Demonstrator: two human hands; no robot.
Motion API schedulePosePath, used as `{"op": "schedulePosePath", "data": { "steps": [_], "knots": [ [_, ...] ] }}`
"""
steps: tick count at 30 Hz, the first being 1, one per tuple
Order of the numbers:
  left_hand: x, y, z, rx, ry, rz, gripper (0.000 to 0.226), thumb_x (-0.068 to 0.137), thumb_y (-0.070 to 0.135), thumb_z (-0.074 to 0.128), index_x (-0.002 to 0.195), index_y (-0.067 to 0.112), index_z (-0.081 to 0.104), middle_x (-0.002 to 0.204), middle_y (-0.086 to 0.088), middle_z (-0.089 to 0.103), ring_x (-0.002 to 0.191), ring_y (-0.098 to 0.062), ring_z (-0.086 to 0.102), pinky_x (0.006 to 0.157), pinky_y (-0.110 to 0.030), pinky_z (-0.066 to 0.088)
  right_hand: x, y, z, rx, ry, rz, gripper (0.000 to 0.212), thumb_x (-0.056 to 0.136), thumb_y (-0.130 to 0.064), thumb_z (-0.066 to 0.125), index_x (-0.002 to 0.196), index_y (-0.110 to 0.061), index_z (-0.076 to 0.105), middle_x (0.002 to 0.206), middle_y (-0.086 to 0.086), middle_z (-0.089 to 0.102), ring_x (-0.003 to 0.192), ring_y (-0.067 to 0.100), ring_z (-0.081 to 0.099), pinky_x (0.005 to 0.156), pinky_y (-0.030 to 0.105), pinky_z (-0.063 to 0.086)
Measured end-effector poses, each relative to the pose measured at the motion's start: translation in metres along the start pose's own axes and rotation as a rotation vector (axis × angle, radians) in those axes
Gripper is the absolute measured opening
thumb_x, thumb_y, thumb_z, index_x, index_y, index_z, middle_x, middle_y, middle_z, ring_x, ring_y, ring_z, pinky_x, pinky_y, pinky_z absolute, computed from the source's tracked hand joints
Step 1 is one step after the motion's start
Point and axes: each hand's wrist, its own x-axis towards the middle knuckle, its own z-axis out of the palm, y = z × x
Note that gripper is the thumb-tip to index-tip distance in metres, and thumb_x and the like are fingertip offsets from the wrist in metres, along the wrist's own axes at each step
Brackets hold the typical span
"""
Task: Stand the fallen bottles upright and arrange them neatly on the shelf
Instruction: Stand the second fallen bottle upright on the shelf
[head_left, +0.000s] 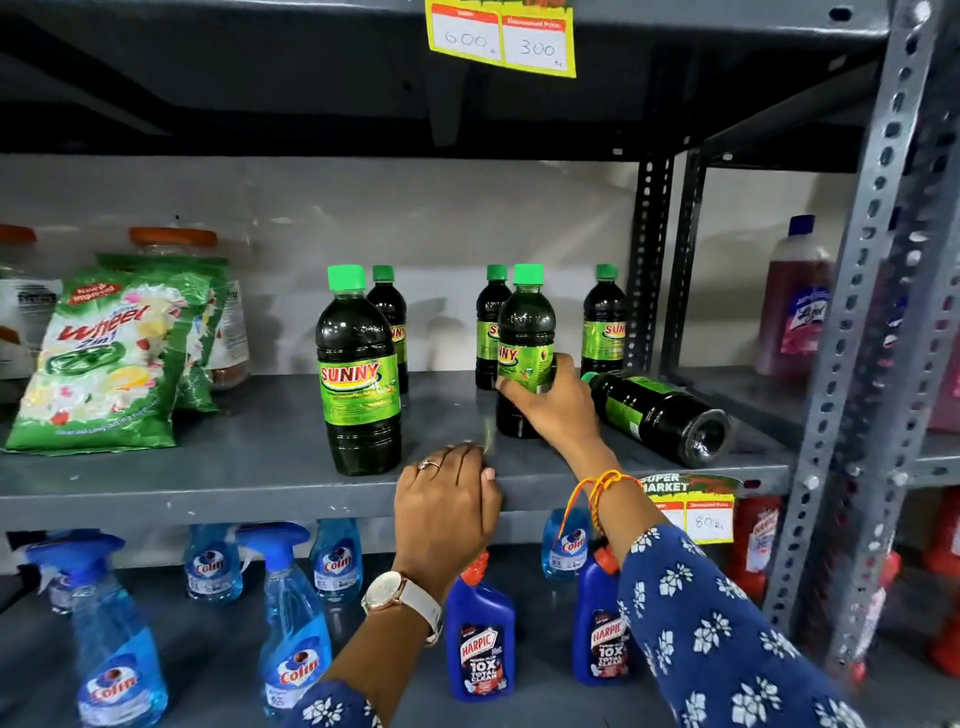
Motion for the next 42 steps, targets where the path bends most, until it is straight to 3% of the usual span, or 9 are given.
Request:
{"op": "schedulePosePath", "data": {
  "steps": [3, 8, 12, 16, 18, 20, 31, 38, 42],
  "knots": [
    [0.000, 0.000, 0.001, -0.009, -0.003, -0.011, 0.035, 0.087, 0.027, 0.037, 0.092, 0.009, 0.067, 0.090, -0.007, 0.071, 0.078, -0.026, 0.064, 0.068, -0.035, 0.044, 0.003, 0.002, 0.003, 0.012, -0.004, 0.008, 0.088, 0.044, -0.063, 0.077, 0.107, -0.011, 0.042, 0.108, 0.008, 0.050, 0.098, 0.023, 0.053, 0.082, 0.039, 0.048],
    [0.000, 0.000, 0.000, -0.014, -0.021, -0.017, 0.036, 0.087, 0.027, 0.037, 0.091, 0.009, 0.067, 0.089, -0.007, 0.071, 0.077, -0.025, 0.064, 0.067, -0.035, 0.045, 0.011, 0.011, 0.006, 0.155, -0.136, 0.078, 0.059, 0.058, -0.026, 0.077, 0.104, -0.015, 0.042, 0.097, 0.002, 0.057, 0.096, 0.023, 0.058, 0.070, 0.027, 0.041],
    [0.000, 0.001, 0.000, -0.022, -0.031, -0.029, 0.037, 0.087, 0.027, 0.037, 0.094, 0.008, 0.068, 0.091, -0.008, 0.071, 0.079, -0.026, 0.065, 0.070, -0.035, 0.046, 0.009, 0.008, 0.006, 0.232, -0.142, 0.053, 0.074, 0.052, -0.035, 0.085, 0.108, -0.016, 0.041, 0.098, -0.005, 0.054, 0.087, 0.006, 0.055, 0.064, 0.016, 0.040],
    [0.000, 0.000, 0.001, -0.030, -0.019, -0.027, 0.037, 0.087, 0.027, 0.037, 0.094, 0.008, 0.068, 0.091, -0.009, 0.071, 0.080, -0.026, 0.065, 0.070, -0.035, 0.046, 0.011, 0.013, 0.006, 0.171, -0.170, 0.055, 0.060, 0.058, -0.028, 0.081, 0.104, -0.016, 0.044, 0.105, 0.005, 0.059, 0.096, 0.020, 0.057, 0.076, 0.030, 0.046],
    [0.000, 0.000, 0.002, -0.030, -0.012, -0.027, 0.038, 0.087, 0.027, 0.037, 0.094, 0.008, 0.068, 0.091, -0.009, 0.071, 0.080, -0.026, 0.065, 0.070, -0.035, 0.046, 0.012, 0.013, 0.006, 0.192, -0.219, 0.079, 0.054, 0.062, -0.026, 0.077, 0.104, -0.020, 0.044, 0.102, 0.001, 0.060, 0.093, 0.018, 0.056, 0.072, 0.025, 0.041],
    [0.000, 0.000, 0.002, -0.028, -0.002, -0.027, 0.037, 0.087, 0.027, 0.038, 0.095, 0.008, 0.069, 0.092, -0.009, 0.072, 0.080, -0.026, 0.065, 0.071, -0.036, 0.046, 0.012, 0.012, 0.007, 0.229, -0.210, 0.085, 0.060, 0.060, -0.028, 0.079, 0.107, -0.019, 0.043, 0.101, 0.000, 0.059, 0.092, 0.015, 0.056, 0.070, 0.023, 0.041],
    [-0.001, 0.002, 0.001, -0.029, 0.017, -0.028, 0.035, 0.086, 0.026, 0.039, 0.093, 0.008, 0.068, 0.091, -0.008, 0.071, 0.081, -0.025, 0.064, 0.072, -0.037, 0.040, 0.008, 0.009, 0.002, 0.310, -0.167, 0.113, 0.065, 0.056, -0.025, 0.085, 0.105, -0.020, 0.043, 0.096, -0.005, 0.057, 0.093, 0.014, 0.056, 0.075, 0.023, 0.041],
    [-0.002, 0.004, -0.009, -0.029, -0.078, -0.050, 0.037, 0.087, 0.027, 0.037, 0.097, 0.009, 0.067, 0.094, -0.007, 0.071, 0.084, -0.025, 0.064, 0.072, -0.035, 0.045, -0.001, 0.002, -0.006, 0.161, -0.201, 0.034, 0.046, 0.057, -0.022, 0.085, 0.091, -0.027, 0.055, 0.090, -0.004, 0.062, 0.077, 0.007, 0.056, 0.058, 0.010, 0.039],
    [-0.002, 0.006, -0.013, -0.023, -0.095, -0.058, 0.038, 0.088, 0.027, 0.035, 0.098, 0.009, 0.067, 0.095, -0.006, 0.071, 0.087, -0.023, 0.064, 0.074, -0.035, 0.046, -0.007, -0.001, -0.014, 0.116, -0.227, 0.041, 0.043, 0.057, -0.025, 0.085, 0.090, -0.024, 0.058, 0.092, -0.002, 0.064, 0.082, 0.012, 0.060, 0.071, 0.022, 0.044]
  ]
}}
